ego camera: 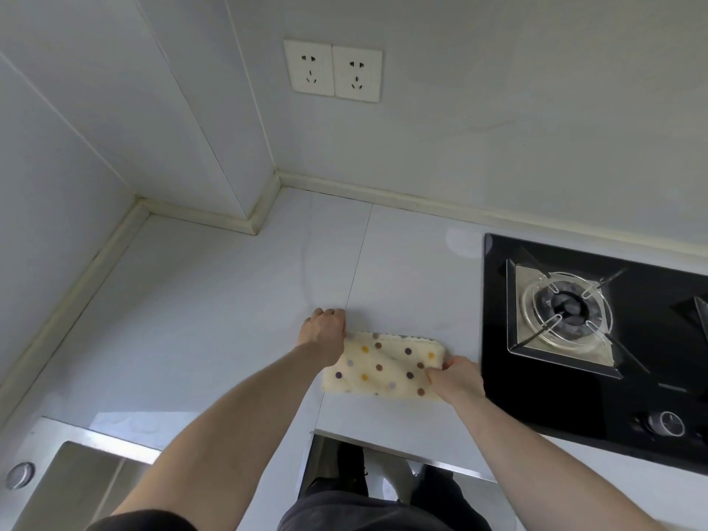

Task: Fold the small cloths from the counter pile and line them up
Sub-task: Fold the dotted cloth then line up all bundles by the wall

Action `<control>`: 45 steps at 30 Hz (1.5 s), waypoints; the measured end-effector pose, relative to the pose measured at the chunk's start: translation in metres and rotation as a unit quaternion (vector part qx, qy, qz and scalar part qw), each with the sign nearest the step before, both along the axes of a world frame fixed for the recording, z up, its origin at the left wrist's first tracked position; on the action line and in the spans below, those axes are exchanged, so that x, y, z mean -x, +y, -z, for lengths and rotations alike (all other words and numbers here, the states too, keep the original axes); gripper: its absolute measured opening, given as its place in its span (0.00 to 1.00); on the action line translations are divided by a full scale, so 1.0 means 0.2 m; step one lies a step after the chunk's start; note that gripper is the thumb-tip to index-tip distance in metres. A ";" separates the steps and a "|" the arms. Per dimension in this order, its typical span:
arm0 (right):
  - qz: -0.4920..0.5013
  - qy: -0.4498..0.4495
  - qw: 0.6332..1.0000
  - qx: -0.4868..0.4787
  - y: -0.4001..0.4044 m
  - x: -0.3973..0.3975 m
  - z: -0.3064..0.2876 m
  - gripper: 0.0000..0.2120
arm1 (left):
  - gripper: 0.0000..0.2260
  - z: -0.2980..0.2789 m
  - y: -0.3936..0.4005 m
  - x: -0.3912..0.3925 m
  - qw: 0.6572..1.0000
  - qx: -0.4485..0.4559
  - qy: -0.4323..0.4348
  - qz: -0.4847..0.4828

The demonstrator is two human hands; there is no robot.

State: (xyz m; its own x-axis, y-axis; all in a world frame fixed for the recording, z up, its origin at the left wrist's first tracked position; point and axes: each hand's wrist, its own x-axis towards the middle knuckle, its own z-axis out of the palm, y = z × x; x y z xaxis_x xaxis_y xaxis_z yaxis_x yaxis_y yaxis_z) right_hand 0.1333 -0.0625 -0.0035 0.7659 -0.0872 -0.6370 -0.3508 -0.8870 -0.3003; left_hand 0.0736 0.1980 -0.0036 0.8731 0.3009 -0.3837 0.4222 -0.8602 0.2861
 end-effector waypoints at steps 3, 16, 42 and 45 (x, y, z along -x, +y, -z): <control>0.065 0.010 0.996 -0.068 -0.04 -0.04 -0.05 0.13 | 0.07 -0.03 0.01 -0.01 0.999 0.027 -0.023 -0.031; -0.007 -0.029 0.970 -0.240 0.36 0.14 -0.25 0.04 | 0.03 -0.08 0.05 0.21 0.945 0.230 -0.100 -0.211; -0.040 -0.079 0.971 -0.223 0.32 -0.01 -0.04 0.09 | 0.12 -0.01 -0.12 0.04 0.989 0.123 -0.079 -0.038; -0.123 -0.158 0.953 -0.226 0.24 0.07 -0.04 0.14 | 0.13 0.01 -0.14 0.13 0.985 0.124 -0.122 -0.009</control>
